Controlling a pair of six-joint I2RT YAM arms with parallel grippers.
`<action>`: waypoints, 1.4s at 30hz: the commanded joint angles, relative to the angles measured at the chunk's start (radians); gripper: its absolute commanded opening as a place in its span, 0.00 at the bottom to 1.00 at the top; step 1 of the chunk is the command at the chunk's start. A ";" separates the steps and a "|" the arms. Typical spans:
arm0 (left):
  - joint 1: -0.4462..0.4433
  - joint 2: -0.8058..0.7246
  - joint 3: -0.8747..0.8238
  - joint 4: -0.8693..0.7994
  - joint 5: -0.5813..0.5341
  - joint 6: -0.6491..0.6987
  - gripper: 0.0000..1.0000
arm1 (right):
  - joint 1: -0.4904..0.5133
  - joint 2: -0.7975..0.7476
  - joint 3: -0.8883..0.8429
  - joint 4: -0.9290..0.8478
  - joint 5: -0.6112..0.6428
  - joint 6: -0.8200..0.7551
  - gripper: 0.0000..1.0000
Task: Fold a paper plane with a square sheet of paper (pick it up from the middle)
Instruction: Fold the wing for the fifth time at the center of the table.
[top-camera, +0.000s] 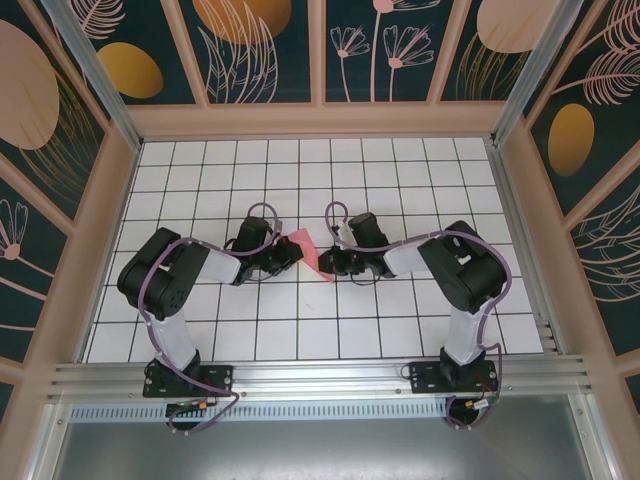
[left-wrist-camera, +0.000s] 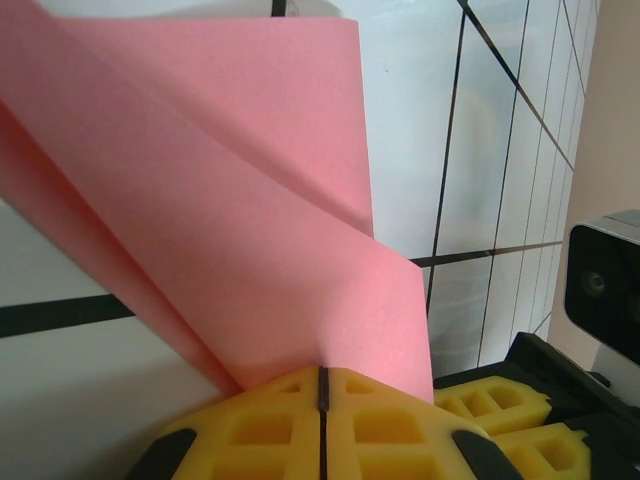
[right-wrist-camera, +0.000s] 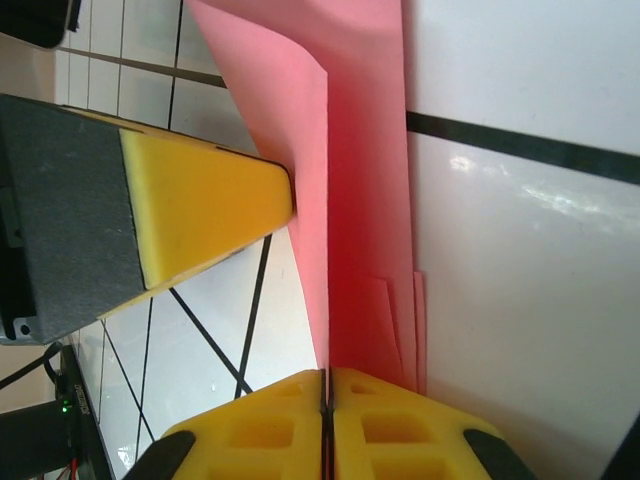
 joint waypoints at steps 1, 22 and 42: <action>-0.003 -0.036 0.020 -0.025 0.001 0.036 0.10 | -0.007 0.008 -0.020 0.002 -0.020 0.000 0.08; -0.049 -0.020 0.009 0.009 0.038 0.019 0.10 | -0.007 0.067 0.020 -0.120 0.048 -0.006 0.07; -0.048 0.035 0.030 -0.078 -0.032 0.046 0.07 | -0.011 -0.008 0.041 -0.147 -0.011 0.007 0.17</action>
